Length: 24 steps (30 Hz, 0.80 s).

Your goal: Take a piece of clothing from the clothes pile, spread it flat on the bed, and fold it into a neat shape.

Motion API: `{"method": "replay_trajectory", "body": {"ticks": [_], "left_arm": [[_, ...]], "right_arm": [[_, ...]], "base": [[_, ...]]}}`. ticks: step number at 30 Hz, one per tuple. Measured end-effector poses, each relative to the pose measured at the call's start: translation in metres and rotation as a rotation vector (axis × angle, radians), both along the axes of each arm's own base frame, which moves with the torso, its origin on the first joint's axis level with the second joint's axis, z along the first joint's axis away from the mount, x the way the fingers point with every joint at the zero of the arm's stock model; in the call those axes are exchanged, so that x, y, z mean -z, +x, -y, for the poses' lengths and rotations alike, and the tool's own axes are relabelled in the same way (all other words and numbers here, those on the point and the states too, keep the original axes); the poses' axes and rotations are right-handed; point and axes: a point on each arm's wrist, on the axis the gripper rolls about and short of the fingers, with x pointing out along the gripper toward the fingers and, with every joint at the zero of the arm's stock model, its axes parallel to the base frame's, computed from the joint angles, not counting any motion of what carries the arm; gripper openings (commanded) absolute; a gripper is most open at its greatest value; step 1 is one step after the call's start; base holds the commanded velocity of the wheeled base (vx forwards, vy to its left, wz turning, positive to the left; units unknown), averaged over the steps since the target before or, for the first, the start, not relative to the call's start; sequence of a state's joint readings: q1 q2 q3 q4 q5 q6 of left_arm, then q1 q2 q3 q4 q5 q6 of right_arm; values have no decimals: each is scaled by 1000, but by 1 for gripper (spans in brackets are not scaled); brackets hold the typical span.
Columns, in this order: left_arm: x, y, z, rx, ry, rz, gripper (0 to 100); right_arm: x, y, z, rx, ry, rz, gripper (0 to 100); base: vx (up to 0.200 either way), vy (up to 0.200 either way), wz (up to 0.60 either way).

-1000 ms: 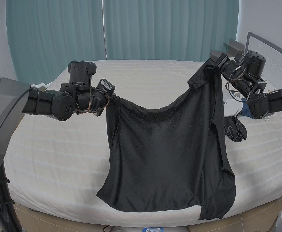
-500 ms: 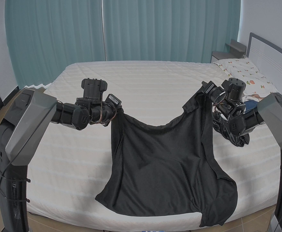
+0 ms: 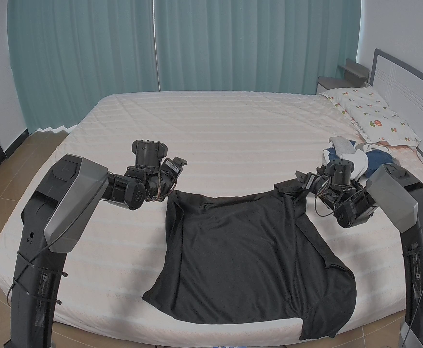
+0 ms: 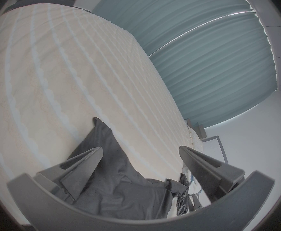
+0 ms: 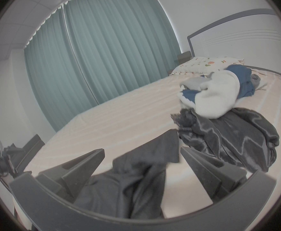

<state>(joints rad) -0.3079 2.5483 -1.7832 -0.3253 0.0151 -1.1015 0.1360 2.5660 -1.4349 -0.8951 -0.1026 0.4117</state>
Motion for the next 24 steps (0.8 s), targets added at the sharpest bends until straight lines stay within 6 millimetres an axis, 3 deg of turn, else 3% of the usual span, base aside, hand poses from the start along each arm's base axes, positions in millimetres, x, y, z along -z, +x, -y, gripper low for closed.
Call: {"method": "replay_trajectory", "body": {"ticks": [3,12,16,24], "left_arm": [[5,1,-9,-17,10,-20,100],[14,-20,-30,-4,19,-127,100],[18,-35,-35,25,12,-177,100],[31,-85,-46,58,14,-254,100]], "right_arm": [[11,-2,7,12,-22,-32,100],[-2,-6,25,53,34,-8,100],[5,-18,27,38,42,-62,100],[29,-50,29,6,35,-198,100]], "base": [[0,0,0],[0,0,0],[0,0,0],[0,0,0]]}}
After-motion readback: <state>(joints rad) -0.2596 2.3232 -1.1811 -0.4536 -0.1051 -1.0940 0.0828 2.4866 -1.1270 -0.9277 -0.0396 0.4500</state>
